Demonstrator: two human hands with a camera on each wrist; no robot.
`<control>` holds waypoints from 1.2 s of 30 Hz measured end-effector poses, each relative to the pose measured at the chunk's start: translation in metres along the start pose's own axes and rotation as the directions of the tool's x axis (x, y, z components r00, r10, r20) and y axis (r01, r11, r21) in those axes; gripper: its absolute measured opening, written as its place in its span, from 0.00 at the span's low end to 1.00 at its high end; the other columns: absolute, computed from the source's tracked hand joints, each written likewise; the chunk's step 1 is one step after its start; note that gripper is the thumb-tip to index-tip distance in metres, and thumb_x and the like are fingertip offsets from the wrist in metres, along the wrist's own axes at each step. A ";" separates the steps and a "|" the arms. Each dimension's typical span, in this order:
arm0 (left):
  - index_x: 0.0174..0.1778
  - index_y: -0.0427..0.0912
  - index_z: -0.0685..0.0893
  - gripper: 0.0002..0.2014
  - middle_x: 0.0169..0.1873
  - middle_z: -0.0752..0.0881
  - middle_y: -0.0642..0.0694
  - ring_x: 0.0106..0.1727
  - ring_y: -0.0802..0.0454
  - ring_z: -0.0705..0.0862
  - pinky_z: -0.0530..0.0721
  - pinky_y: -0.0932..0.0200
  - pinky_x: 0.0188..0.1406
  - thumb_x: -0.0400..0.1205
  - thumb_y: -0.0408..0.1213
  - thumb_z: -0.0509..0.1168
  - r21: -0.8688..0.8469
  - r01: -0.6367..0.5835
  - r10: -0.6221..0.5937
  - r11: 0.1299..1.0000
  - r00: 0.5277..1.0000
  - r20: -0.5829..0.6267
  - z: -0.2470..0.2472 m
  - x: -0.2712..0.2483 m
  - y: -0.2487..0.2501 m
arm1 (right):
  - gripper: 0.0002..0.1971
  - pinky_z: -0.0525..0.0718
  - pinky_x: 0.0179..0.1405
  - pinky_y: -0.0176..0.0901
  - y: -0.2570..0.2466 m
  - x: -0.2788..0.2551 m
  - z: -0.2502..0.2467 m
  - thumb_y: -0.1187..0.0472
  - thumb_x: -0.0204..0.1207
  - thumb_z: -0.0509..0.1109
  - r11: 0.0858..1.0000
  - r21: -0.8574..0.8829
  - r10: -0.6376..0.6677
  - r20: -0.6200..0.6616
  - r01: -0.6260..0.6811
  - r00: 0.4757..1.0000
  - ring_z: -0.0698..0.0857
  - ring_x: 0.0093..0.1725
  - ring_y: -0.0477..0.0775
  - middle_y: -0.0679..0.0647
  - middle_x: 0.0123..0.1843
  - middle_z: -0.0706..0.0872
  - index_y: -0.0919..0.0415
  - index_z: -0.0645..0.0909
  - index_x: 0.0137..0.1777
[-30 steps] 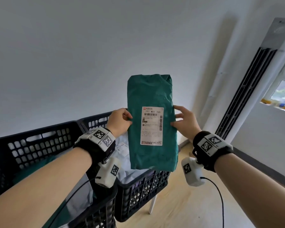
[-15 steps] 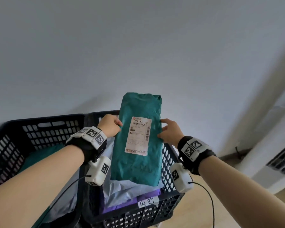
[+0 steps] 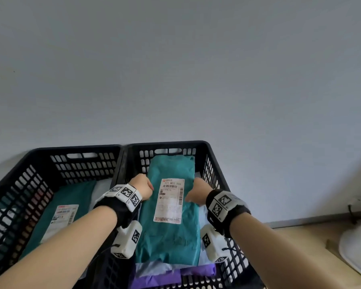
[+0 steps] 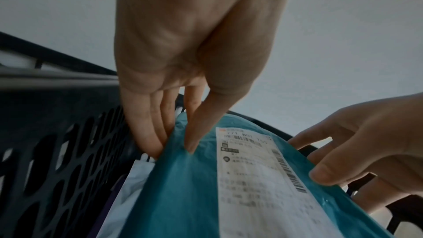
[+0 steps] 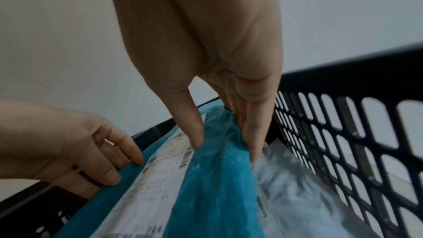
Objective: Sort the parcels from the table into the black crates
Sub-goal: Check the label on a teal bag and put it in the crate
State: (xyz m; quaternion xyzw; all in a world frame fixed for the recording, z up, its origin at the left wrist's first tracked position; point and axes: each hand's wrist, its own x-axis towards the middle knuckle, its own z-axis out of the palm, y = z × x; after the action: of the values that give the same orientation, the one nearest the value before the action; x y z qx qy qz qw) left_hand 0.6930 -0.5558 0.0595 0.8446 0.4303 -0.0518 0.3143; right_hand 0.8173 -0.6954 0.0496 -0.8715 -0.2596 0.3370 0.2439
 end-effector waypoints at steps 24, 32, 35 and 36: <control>0.69 0.37 0.75 0.17 0.69 0.74 0.38 0.69 0.42 0.74 0.74 0.55 0.66 0.84 0.33 0.55 0.355 0.251 -0.292 0.901 0.954 0.068 0.074 0.068 -0.035 | 0.32 0.81 0.50 0.34 0.023 0.101 0.080 0.75 0.75 0.66 0.994 0.036 0.094 0.166 -0.101 0.982 0.81 0.63 0.55 0.57 0.66 0.79 0.61 0.63 0.79; 0.77 0.40 0.59 0.29 0.76 0.58 0.35 0.77 0.38 0.59 0.70 0.43 0.72 0.81 0.44 0.60 0.085 0.306 -0.308 0.948 0.951 0.007 0.099 0.067 -0.045 | 0.32 0.81 0.60 0.30 0.036 0.096 0.092 0.77 0.76 0.59 0.988 0.151 0.000 0.101 -0.016 0.995 0.80 0.67 0.51 0.55 0.72 0.77 0.59 0.65 0.80; 0.83 0.52 0.47 0.40 0.81 0.34 0.39 0.82 0.37 0.38 0.47 0.30 0.77 0.78 0.50 0.61 0.165 0.150 -0.172 0.975 0.977 0.128 0.110 0.056 -0.041 | 0.36 0.70 0.76 0.44 0.038 0.090 0.091 0.70 0.76 0.63 0.996 -0.040 -0.076 0.096 0.080 0.992 0.68 0.78 0.54 0.55 0.80 0.67 0.55 0.57 0.83; 0.83 0.56 0.44 0.42 0.81 0.30 0.41 0.82 0.38 0.33 0.42 0.29 0.76 0.77 0.50 0.62 0.198 0.089 -0.126 0.976 0.975 0.183 0.113 0.052 -0.039 | 0.38 0.63 0.80 0.54 0.039 0.088 0.089 0.65 0.76 0.65 0.985 -0.142 -0.078 0.116 0.094 0.990 0.60 0.82 0.56 0.55 0.83 0.60 0.50 0.53 0.84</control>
State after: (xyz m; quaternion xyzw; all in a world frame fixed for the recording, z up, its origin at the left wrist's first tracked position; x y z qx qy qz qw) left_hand 0.7166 -0.5673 -0.0680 0.8369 0.4358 -0.1918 0.2701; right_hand 0.8211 -0.6477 -0.0731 -0.8552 -0.3343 0.3537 0.1784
